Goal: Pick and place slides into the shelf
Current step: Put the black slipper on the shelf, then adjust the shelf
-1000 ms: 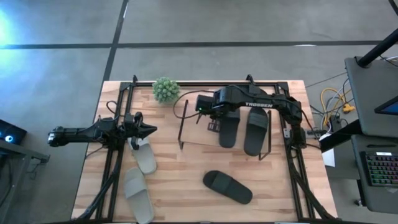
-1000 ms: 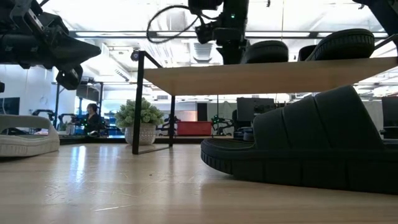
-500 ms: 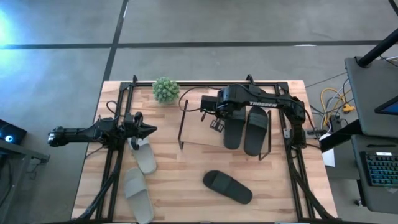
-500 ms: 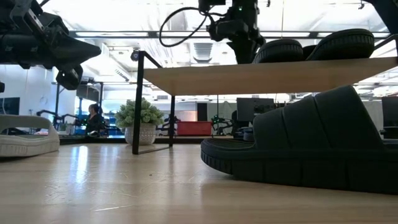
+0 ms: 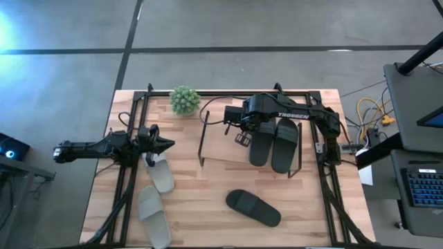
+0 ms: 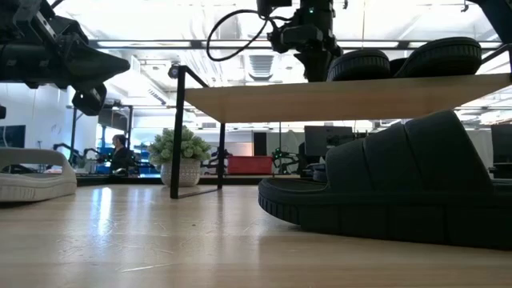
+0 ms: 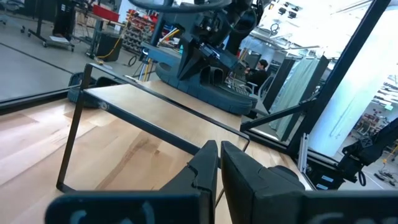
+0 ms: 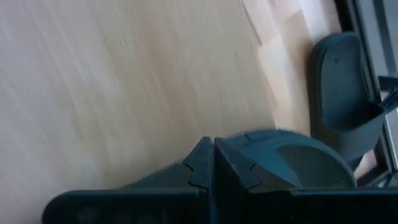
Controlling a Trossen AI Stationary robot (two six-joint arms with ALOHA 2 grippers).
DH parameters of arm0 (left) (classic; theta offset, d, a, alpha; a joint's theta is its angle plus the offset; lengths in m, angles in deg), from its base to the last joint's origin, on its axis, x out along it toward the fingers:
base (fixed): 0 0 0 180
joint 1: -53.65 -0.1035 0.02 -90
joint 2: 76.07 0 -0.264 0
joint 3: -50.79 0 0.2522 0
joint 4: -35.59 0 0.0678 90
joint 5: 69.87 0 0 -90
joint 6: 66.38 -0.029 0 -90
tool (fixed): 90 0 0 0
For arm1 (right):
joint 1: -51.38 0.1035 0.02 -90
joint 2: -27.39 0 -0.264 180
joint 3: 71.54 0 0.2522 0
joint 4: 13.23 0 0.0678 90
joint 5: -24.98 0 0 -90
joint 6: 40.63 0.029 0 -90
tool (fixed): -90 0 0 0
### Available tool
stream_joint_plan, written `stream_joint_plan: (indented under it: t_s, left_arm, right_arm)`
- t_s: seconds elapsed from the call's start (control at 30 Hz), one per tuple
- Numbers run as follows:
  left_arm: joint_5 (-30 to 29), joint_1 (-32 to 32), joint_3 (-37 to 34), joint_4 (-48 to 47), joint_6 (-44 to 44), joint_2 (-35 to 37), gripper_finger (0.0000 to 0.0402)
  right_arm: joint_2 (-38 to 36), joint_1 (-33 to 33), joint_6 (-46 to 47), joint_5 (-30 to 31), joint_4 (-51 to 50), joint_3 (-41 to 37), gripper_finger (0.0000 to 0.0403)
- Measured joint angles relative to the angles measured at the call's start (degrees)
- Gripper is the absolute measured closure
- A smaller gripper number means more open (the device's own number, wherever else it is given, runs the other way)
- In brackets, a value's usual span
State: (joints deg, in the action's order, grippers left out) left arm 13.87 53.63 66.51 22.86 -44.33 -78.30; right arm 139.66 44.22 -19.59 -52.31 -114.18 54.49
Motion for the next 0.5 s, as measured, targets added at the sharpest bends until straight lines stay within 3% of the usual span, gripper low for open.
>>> stream_joint_plan:
  t_s: [0.23,0.5]
  left_arm:
    - [0.0,0.0,0.0,0.0,0.0,0.0,0.0395]
    - [0.0,0.0,0.0,0.0,0.0,0.0,0.0395]
  right_arm:
    - [-0.2,0.9,1.3,-2.2,-1.7,0.0,0.0394]
    - [-0.6,1.1,2.3,-2.4,10.4,1.4,0.0394]
